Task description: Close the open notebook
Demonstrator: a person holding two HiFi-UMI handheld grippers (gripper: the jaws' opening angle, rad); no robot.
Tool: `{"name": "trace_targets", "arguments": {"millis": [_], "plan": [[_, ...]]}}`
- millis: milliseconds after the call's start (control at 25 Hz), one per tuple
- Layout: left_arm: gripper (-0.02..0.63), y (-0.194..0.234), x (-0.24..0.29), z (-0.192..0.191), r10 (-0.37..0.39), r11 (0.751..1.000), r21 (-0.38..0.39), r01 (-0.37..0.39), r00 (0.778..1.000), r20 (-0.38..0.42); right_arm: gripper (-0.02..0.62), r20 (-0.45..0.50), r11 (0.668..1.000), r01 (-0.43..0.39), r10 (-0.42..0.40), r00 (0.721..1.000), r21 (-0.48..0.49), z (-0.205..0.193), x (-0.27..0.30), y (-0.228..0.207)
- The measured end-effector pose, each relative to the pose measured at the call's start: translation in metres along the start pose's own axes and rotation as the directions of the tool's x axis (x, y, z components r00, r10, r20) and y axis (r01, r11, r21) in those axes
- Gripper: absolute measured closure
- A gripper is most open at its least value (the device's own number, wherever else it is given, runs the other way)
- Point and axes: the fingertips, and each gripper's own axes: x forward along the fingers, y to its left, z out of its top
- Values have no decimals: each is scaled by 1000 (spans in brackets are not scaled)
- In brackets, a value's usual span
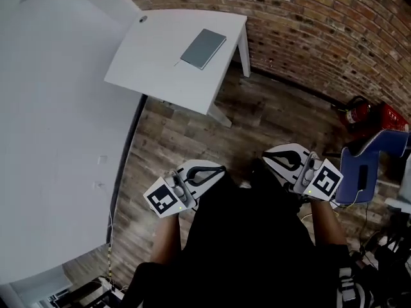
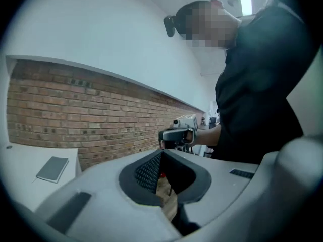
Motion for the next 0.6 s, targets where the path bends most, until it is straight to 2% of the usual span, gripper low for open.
{"name": "trace_targets", "arguments": {"millis": [120, 200, 280, 480, 600], "plan": [[589, -6, -13, 9, -54, 998, -16, 55, 996, 73, 589, -22, 1000, 8, -8, 1000, -9, 1, 3, 12], [589, -6, -26, 11, -64, 998, 11, 63, 992, 111, 589, -23, 999, 30, -30, 999, -19, 4, 7, 20], [589, -8, -44, 11, -56, 998, 42, 51, 989, 137, 589, -17, 999, 46, -46, 999, -27, 7, 16, 30], [589, -9, -100, -8, -20, 998, 59, 8, 979, 204, 589, 1, 996, 47, -47, 999, -76, 12, 56, 67], [589, -9, -130, -19, -19, 999, 50, 9, 978, 209, 589, -4, 993, 58, -59, 998, -99, 9, 86, 86]]}}
